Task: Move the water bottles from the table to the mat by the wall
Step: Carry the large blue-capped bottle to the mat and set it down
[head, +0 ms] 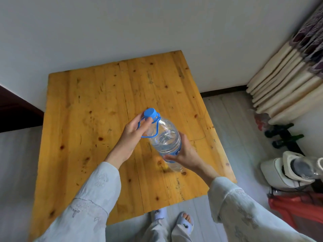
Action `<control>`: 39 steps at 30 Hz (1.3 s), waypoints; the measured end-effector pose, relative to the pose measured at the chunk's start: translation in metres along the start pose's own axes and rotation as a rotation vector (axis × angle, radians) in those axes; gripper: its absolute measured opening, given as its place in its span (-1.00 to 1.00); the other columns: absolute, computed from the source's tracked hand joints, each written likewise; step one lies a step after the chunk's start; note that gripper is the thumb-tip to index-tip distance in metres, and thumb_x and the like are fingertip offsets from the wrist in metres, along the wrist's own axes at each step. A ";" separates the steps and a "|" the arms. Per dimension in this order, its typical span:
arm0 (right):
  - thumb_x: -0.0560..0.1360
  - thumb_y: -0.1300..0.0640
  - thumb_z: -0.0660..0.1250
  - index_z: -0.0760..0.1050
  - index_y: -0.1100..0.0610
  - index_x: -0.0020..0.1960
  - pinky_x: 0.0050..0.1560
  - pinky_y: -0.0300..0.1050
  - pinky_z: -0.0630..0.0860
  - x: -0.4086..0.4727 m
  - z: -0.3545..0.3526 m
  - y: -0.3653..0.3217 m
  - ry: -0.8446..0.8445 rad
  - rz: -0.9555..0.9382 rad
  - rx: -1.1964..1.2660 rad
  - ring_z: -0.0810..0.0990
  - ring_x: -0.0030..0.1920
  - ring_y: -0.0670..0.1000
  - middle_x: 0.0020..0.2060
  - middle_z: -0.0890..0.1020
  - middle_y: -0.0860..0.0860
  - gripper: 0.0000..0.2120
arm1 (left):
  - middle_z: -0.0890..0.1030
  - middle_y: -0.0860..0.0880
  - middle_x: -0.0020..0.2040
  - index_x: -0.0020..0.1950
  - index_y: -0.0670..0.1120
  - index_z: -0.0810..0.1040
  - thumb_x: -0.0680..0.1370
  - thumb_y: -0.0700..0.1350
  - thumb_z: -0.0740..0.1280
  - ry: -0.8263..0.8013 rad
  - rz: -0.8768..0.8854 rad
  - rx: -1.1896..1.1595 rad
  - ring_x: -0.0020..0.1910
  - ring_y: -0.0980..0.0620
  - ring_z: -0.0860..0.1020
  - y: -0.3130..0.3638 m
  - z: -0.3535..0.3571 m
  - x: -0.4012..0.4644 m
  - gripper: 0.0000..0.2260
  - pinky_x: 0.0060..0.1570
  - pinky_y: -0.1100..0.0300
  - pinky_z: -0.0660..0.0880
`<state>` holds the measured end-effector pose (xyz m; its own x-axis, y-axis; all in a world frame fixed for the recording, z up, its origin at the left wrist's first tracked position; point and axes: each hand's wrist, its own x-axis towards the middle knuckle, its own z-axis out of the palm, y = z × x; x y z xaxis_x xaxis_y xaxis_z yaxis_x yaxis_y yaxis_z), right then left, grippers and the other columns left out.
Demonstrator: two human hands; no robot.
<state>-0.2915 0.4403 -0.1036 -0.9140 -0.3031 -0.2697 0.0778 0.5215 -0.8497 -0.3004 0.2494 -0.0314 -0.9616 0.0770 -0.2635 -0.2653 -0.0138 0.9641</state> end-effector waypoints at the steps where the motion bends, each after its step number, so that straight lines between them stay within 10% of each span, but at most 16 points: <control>1: 0.18 -0.06 0.55 0.16 0.05 0.32 0.12 -0.22 0.40 0.006 0.001 0.000 0.005 -0.001 -0.006 0.47 0.18 -0.04 0.19 0.45 -0.05 -0.14 | 0.53 0.08 0.27 0.30 0.14 0.38 0.46 0.21 0.15 0.008 -0.048 -0.088 0.28 0.11 0.45 -0.003 -0.006 0.006 -0.57 0.22 0.08 0.37; 5: 0.16 -0.17 0.51 0.19 -0.01 0.25 0.02 -0.16 0.49 0.020 -0.003 0.003 0.008 0.002 -0.014 0.53 0.04 -0.08 0.09 0.52 -0.10 -0.20 | 0.47 -0.05 0.33 0.39 -0.05 0.30 0.59 0.13 -0.02 0.013 -0.198 -0.517 0.29 0.03 0.43 -0.023 -0.027 0.022 -0.55 0.17 0.07 0.29; 10: 0.18 -0.10 0.52 0.27 -0.04 0.16 0.03 0.05 0.55 0.027 -0.002 0.017 -0.066 0.144 0.016 0.58 -0.03 -0.04 -0.01 0.56 -0.10 -0.33 | 0.52 0.08 0.14 0.21 0.13 0.46 0.49 -0.06 0.24 -0.116 -0.199 -0.429 0.03 0.13 0.45 -0.059 -0.021 0.027 -0.70 -0.10 0.14 0.35; 19: 0.11 -0.22 0.46 0.31 -0.01 0.16 -0.03 -0.08 0.56 -0.002 0.013 0.037 -0.103 0.341 0.060 0.60 -0.08 -0.07 -0.08 0.57 -0.14 -0.30 | 0.50 0.02 0.29 0.31 0.26 0.28 0.21 0.14 0.53 -0.142 -0.482 -0.406 0.20 -0.01 0.52 -0.121 0.014 0.015 -0.27 -0.09 -0.01 0.57; 34: 0.30 -0.04 0.45 0.34 -0.22 0.23 0.01 -0.26 0.56 -0.068 -0.045 -0.026 0.001 0.267 0.470 0.52 0.14 -0.13 0.18 0.52 -0.07 -0.45 | 0.55 -0.07 0.24 0.24 0.13 0.39 0.21 0.22 0.43 -0.235 -0.249 -0.220 0.16 -0.03 0.55 -0.030 0.041 0.006 -0.36 -0.14 0.07 0.53; 39: 0.26 -0.03 0.48 0.36 -0.34 0.18 0.10 0.07 0.56 -0.129 -0.074 -0.038 0.131 0.284 0.575 0.58 0.12 0.04 0.18 0.54 0.01 -0.43 | 0.61 -0.02 0.13 0.15 0.20 0.46 0.12 0.32 0.48 -0.456 -0.192 -0.162 0.14 -0.02 0.57 0.008 0.082 -0.012 -0.36 -0.24 0.12 0.55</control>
<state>-0.2057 0.5185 -0.0035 -0.8648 -0.0979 -0.4925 0.4904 0.0461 -0.8703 -0.2856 0.3301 -0.0179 -0.7759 0.5190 -0.3587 -0.4761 -0.1086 0.8727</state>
